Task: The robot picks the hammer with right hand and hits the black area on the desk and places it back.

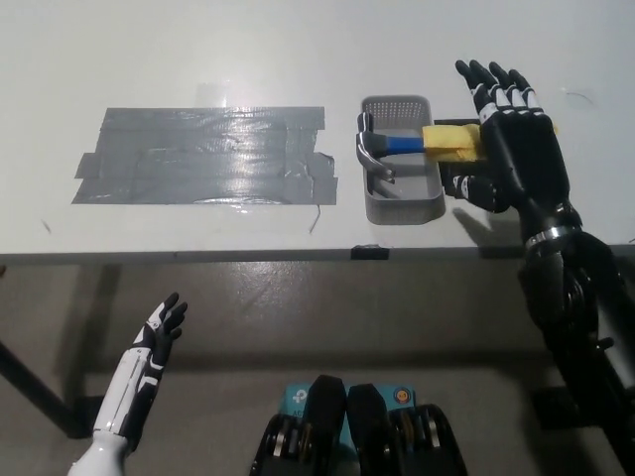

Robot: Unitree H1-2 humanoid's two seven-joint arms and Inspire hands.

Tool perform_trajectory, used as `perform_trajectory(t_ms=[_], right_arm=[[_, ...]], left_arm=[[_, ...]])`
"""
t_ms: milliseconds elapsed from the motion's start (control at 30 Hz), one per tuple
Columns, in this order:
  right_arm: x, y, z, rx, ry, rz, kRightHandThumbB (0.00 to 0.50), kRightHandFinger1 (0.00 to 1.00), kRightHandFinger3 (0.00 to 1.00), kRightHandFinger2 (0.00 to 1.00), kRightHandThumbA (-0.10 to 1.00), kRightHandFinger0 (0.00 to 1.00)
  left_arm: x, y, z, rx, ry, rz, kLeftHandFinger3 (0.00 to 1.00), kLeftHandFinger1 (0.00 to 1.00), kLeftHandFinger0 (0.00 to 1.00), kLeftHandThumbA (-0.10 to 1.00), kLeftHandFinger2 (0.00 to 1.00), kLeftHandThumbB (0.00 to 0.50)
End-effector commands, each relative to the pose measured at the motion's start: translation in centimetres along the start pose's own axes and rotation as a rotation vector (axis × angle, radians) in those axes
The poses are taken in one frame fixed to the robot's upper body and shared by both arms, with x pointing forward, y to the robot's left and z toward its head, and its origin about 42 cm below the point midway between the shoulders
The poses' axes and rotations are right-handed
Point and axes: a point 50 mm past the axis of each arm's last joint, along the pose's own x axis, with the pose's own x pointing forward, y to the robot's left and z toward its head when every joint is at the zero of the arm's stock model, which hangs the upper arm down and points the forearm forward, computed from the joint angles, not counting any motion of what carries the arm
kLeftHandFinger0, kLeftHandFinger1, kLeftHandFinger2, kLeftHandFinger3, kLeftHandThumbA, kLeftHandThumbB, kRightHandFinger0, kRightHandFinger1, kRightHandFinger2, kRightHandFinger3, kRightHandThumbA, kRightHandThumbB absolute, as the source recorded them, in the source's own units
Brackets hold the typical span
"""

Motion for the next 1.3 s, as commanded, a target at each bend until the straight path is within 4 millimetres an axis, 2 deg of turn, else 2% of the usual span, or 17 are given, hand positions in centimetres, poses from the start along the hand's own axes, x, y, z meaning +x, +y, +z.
perform_trajectory(t_ms=[0,433,800,967,1167,1267], right_arm=[[2.2,-2.2,0.1,-0.090,-0.016,-0.082,0.345,1.00,1.00,1.00,0.97,1.00],[2.8,-1.3,-0.4,-0.120,0.004,-0.032,0.358,1.00,1.00,1.00,0.96,1.00],[3.6,-0.8,-0.3,-0.124,0.028,-0.006,0.336,1.00,1.00,1.00,1.00,1.00],[4.3,-0.4,-0.5,-0.122,0.040,-0.001,0.326,1.00,1.00,1.00,0.97,1.00],[4.9,0.1,-0.7,-0.112,0.055,0.013,0.318,1.00,1.00,1.00,0.96,1.00],[5.2,0.2,-0.6,-0.113,0.059,0.019,0.307,1.00,1.00,1.00,0.94,1.00]], left_arm=[[0.7,0.2,1.3,0.008,-0.082,-0.003,1.00,1.00,1.00,1.00,1.00,0.110],[0.9,0.3,1.5,0.003,-0.096,-0.010,1.00,1.00,1.00,1.00,1.00,0.098],[0.7,0.3,1.5,0.002,-0.086,-0.017,1.00,1.00,1.00,1.00,1.00,0.085],[0.9,0.4,1.5,-0.003,-0.093,-0.015,1.00,1.00,1.00,1.00,1.00,0.065],[0.9,0.3,1.5,-0.001,-0.093,-0.015,1.00,1.00,1.00,1.00,1.00,0.076],[0.9,0.3,1.5,0.001,-0.096,-0.015,1.00,1.00,1.00,1.00,1.00,0.056]])
